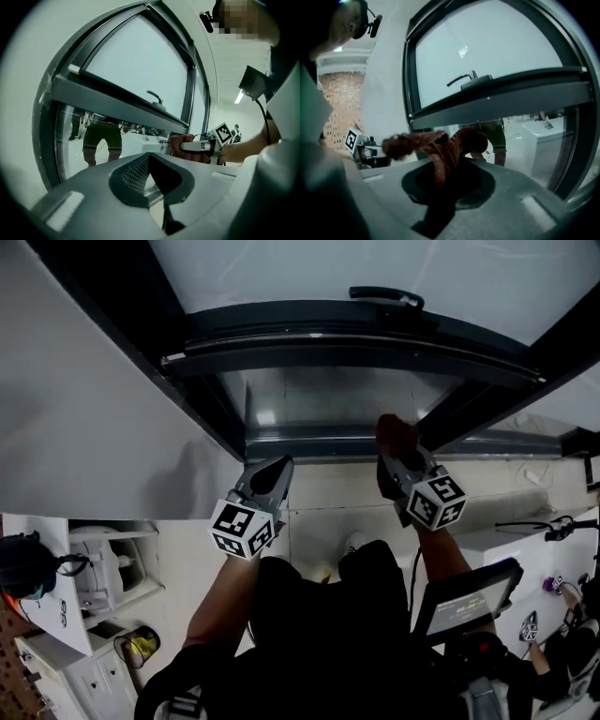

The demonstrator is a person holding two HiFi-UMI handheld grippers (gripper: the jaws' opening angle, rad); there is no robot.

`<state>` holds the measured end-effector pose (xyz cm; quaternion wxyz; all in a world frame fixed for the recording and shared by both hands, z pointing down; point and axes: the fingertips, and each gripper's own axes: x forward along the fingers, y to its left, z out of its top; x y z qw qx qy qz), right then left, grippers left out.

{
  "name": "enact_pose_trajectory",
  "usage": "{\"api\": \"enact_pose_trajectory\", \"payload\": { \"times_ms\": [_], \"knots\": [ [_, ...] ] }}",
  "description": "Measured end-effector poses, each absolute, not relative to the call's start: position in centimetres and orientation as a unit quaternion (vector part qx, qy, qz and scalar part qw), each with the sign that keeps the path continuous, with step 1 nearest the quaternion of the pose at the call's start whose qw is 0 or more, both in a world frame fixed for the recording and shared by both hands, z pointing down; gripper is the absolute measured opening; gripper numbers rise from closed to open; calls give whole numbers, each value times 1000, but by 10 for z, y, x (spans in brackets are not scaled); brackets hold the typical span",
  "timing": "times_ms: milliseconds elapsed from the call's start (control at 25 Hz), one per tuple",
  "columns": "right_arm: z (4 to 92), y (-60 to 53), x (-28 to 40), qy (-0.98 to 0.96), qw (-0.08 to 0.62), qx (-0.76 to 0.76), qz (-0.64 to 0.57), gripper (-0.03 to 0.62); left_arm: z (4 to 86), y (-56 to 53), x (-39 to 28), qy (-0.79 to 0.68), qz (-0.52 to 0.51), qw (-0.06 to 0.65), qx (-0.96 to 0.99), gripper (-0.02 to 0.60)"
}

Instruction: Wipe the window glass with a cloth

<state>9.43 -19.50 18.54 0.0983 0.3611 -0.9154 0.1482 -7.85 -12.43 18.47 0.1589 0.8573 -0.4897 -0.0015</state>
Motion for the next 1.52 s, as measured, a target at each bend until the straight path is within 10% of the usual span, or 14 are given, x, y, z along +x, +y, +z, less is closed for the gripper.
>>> {"api": "enact_pose_trajectory", "payload": {
  "times_ms": [520, 1520],
  "knots": [
    [-24, -68, 86, -916, 30, 380, 125, 44, -1, -48, -88, -453, -10, 152, 879, 17],
    [-47, 14, 84, -902, 19, 421, 91, 44, -29, -1, -86, -414, -48, 129, 900, 17]
  ]
}}
